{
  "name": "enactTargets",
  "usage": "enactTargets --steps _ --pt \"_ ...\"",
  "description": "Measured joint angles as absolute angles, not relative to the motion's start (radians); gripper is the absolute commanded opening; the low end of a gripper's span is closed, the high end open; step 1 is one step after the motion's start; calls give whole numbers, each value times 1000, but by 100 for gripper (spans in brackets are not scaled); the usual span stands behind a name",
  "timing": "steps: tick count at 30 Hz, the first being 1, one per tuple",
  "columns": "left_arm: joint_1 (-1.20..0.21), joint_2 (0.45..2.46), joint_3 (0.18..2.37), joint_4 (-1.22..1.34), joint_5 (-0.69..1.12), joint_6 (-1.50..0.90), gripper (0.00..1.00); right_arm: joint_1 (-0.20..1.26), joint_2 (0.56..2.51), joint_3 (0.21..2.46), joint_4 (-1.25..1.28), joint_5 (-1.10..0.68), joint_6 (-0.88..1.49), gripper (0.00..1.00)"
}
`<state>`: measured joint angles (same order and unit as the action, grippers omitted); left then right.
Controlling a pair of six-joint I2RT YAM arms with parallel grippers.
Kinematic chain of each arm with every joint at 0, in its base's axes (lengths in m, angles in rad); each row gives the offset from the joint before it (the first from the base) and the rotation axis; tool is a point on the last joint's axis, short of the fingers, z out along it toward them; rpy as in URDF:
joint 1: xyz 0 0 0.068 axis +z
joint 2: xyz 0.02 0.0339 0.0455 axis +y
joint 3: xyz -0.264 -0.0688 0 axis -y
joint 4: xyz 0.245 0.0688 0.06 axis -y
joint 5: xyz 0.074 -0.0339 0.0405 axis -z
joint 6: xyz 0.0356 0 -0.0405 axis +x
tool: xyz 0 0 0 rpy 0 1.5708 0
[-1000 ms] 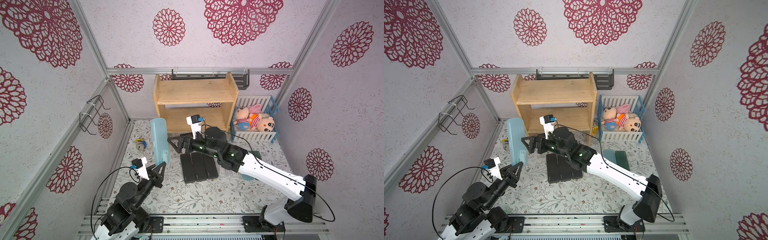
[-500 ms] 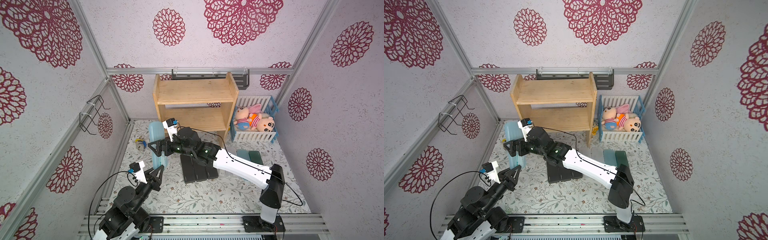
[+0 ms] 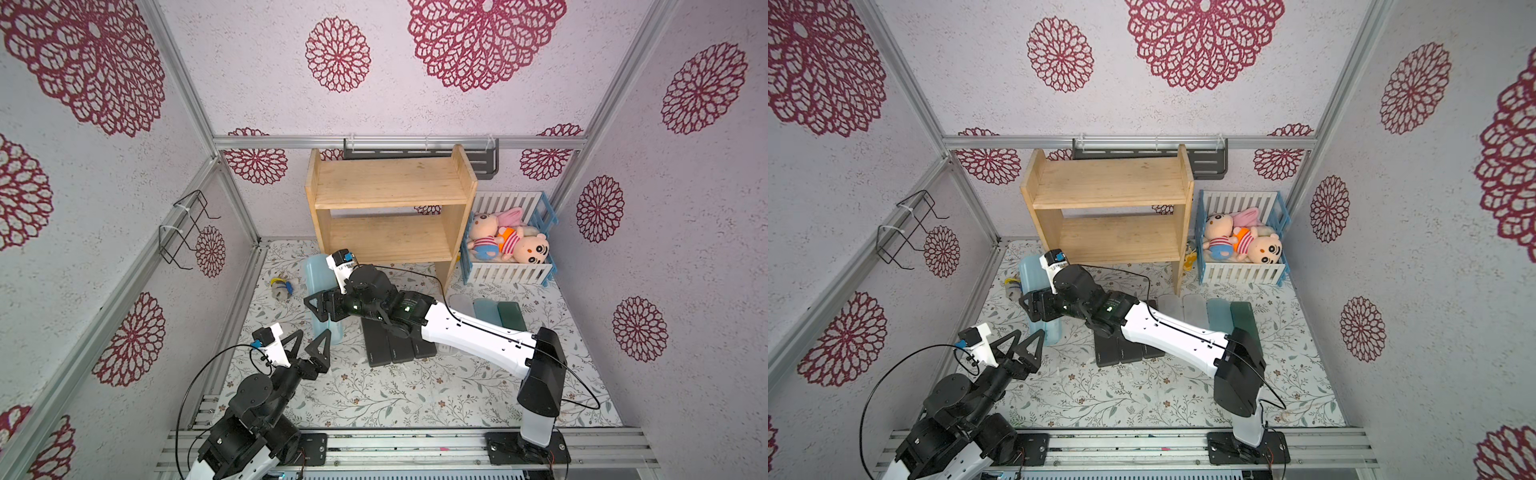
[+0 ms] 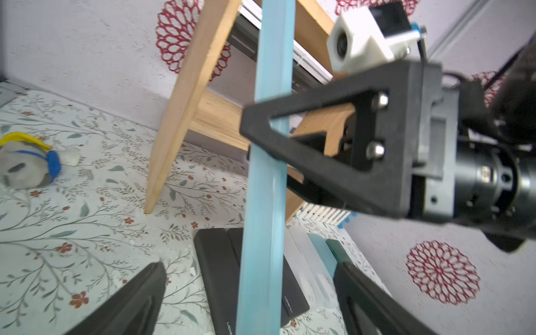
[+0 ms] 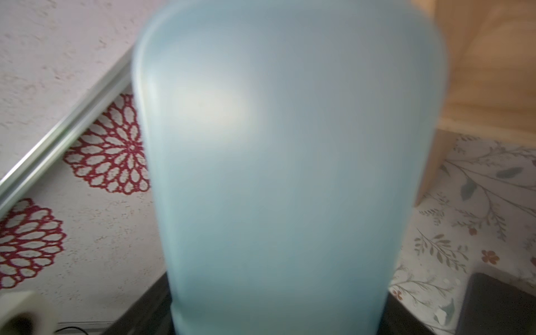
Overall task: Remove the pencil cases from the shelf
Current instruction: Place the pencil case at the center of the board.
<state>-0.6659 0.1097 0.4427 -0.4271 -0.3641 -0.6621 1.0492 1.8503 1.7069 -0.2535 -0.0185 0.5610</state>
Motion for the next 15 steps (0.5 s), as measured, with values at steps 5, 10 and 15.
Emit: enactTargets --steps 5,10,15 --pt "-666 112 460 -495 -484 -704 97 1033 1808 1538 -273 12 574 68" --pt "-666 162 508 -499 -608 -701 97 1021 1804 1405 -284 14 605 69" --pt "-666 329 623 -482 -644 -677 97 1020 1874 1410 -289 4 640 69"
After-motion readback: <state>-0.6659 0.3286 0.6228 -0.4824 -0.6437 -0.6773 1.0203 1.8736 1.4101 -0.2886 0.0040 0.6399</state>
